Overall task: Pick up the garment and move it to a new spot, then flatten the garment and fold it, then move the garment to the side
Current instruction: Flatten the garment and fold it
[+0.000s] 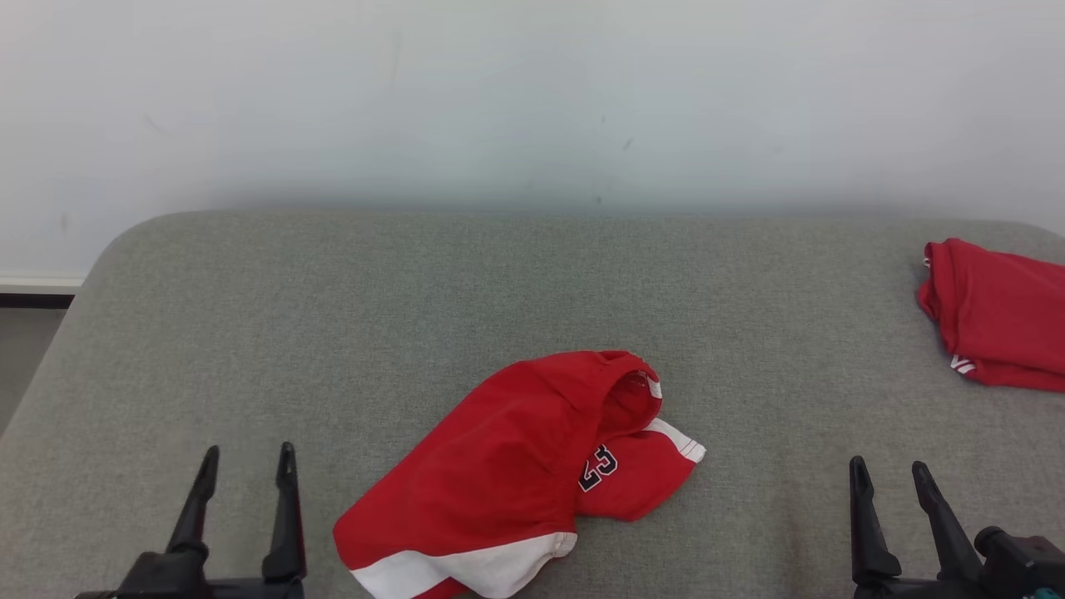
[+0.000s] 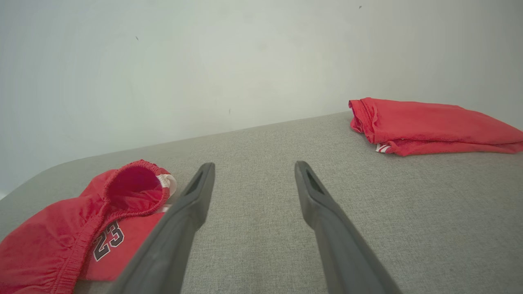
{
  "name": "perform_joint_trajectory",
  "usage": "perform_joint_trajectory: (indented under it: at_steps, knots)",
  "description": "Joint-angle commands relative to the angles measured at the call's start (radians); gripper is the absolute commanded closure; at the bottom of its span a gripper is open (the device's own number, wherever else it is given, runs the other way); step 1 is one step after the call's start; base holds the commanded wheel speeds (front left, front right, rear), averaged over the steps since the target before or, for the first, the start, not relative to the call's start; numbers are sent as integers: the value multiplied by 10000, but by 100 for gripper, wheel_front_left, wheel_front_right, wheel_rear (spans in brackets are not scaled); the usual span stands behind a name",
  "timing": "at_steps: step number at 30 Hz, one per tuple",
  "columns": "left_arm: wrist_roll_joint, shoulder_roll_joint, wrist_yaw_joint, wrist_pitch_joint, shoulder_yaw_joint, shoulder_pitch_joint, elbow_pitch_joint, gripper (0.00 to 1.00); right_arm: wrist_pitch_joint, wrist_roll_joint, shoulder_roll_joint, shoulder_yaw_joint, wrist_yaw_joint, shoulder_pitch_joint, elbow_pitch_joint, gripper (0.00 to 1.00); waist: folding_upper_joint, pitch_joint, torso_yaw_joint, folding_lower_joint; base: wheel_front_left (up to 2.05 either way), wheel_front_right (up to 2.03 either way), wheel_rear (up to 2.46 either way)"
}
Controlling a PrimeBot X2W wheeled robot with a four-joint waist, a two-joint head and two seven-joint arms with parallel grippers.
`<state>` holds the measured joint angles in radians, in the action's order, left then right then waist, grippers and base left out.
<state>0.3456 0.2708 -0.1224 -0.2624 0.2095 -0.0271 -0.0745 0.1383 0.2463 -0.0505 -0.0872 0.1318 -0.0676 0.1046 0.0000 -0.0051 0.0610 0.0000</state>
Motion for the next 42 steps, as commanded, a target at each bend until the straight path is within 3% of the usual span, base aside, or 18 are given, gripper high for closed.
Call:
perform_joint_trajectory:
  at_steps: [1,12,20,29,42]
  knots:
    - [-122,-33,2,-29,-87,139,65,0,34,50,2,18,-22,-73,10,0,0,-1,6,0,0,0,0]
    - [-785,-520,402,-30,-1030,633,177,0,-49,16,2,759,-22,123,177,0,0,-29,133,0,0,0,0]
    - [-1098,-898,727,-31,-1189,495,32,0,-184,163,-2,2731,-22,511,844,0,0,-16,494,0,0,0,0]
    - [-1346,-1110,1092,-31,-1446,283,-210,0,71,571,-2,4648,-22,1540,2669,0,0,166,1099,0,0,0,0]
    - [-1605,-1445,1414,-31,-1573,-29,-476,0,651,1262,-2,5540,-22,2834,5652,0,0,423,1774,0,0,0,0]
